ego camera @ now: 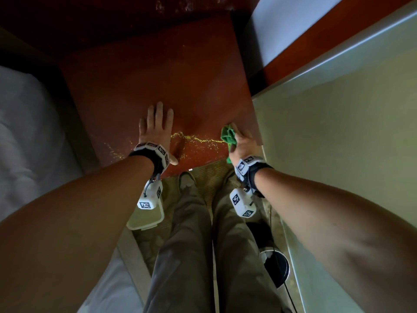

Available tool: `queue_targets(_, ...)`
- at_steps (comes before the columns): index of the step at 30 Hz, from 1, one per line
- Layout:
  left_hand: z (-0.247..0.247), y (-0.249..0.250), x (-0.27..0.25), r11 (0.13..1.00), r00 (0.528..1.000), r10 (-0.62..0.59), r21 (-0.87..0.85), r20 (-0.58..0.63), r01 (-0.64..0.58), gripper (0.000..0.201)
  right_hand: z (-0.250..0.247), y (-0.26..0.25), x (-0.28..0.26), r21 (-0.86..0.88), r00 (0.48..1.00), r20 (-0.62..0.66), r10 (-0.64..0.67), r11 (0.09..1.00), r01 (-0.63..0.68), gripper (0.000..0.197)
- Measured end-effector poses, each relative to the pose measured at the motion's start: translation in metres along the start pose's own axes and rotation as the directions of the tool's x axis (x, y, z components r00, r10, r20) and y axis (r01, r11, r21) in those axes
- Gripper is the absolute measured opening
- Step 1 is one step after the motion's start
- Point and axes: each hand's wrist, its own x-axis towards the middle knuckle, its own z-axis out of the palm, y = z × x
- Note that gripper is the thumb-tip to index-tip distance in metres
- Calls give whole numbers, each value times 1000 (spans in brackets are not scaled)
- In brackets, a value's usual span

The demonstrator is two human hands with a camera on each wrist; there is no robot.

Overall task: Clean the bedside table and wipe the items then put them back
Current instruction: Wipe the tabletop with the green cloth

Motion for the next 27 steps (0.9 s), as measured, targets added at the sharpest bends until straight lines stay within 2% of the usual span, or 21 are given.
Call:
queue_targets(2,0,0,0,1000,1000,3,1,4,-3,165,7,-17,-8,-4,999,19,-50,999,50,72)
queue_targets(5,0,1,-1,1000,1000,0,-6,-5,0,165,19,-40,-11,7,980,38,-195,981,195,71)
queue_targets(9,-1,0,-1,1000,1000,-5,-7,8,6,165,16,-54,-8,47,931,143,-335,942,332,47)
queue_targets(11,-2,0,-1,1000,1000,-7,-3,12,7,165,10,-53,-4,77,936,111,-334,942,327,44)
queue_targets(14,-1,-1,-2,1000,1000,-7,-2,11,7,164,-7,-42,5,136,980,-9,-199,971,199,52)
queue_targets(17,0,-3,-1,1000,1000,-7,-8,7,7,164,-21,-24,18,122,987,-116,-107,985,121,58)
queue_targets(18,0,-3,-1,1000,1000,-5,-10,-1,4,164,-24,-20,22,103,988,-123,-90,989,103,58)
queue_targets(21,2,-5,0,1000,1000,1,-18,-8,-2,163,-19,-23,30,15,998,-36,-53,998,54,59)
queue_targets(24,4,-5,1,1000,1000,-3,-14,-15,3,164,-10,-43,27,-17,993,3,-119,993,119,58)
queue_targets(27,6,-5,1,1000,1000,-3,-24,-18,3,164,3,-60,20,-91,958,74,-278,955,284,48)
